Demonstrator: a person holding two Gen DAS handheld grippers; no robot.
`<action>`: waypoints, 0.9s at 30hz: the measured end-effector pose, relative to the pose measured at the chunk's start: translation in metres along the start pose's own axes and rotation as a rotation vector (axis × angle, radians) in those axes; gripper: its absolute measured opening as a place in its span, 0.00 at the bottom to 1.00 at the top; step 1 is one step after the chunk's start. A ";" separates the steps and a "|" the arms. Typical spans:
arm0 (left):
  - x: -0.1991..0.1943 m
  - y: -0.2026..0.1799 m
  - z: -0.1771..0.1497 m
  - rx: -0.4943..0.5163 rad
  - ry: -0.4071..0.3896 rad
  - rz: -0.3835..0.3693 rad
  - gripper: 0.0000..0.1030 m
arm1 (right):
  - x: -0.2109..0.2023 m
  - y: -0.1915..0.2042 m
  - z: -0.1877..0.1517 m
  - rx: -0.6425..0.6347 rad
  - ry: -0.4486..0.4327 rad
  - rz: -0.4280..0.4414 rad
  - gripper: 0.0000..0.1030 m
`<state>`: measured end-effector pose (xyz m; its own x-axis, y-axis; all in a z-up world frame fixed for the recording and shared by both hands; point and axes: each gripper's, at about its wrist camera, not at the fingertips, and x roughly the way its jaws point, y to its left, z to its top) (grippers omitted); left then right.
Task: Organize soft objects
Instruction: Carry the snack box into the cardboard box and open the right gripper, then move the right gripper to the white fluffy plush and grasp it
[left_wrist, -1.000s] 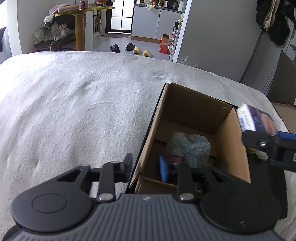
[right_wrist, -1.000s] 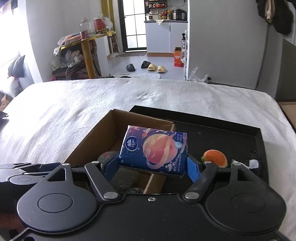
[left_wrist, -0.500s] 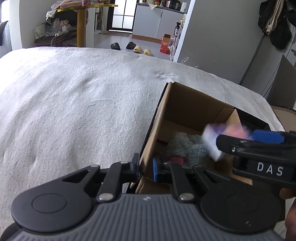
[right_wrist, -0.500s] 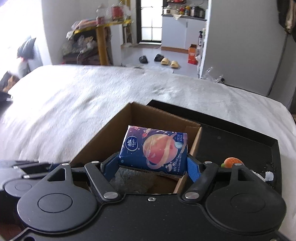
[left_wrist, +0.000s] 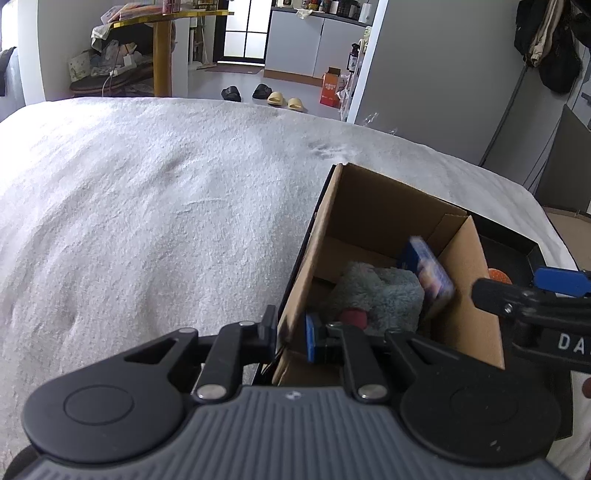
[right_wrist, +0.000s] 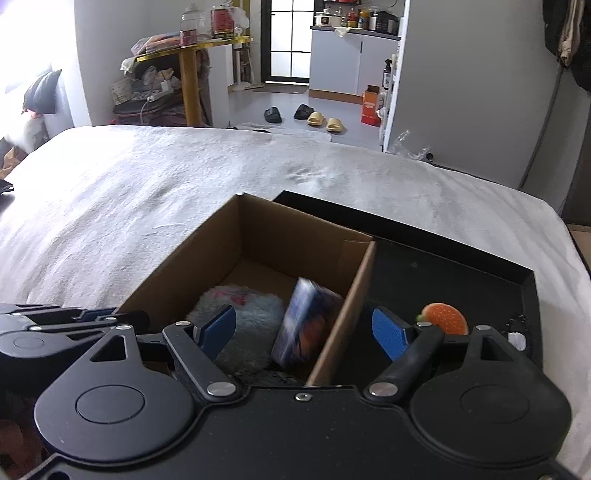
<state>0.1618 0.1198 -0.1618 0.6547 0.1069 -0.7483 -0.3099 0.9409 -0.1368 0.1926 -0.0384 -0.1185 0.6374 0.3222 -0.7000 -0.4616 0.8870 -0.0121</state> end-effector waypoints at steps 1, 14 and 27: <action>-0.001 -0.001 0.001 0.006 0.000 0.005 0.14 | -0.001 -0.002 -0.001 -0.001 0.001 -0.002 0.78; -0.011 -0.027 0.014 0.085 -0.013 0.091 0.50 | -0.011 -0.037 -0.012 -0.001 0.003 -0.033 0.78; -0.008 -0.051 0.021 0.168 -0.015 0.180 0.67 | 0.004 -0.092 -0.023 0.067 -0.024 -0.094 0.78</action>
<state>0.1872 0.0778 -0.1349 0.6100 0.2813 -0.7408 -0.3042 0.9464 0.1088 0.2236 -0.1257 -0.1367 0.6910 0.2437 -0.6805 -0.3574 0.9335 -0.0286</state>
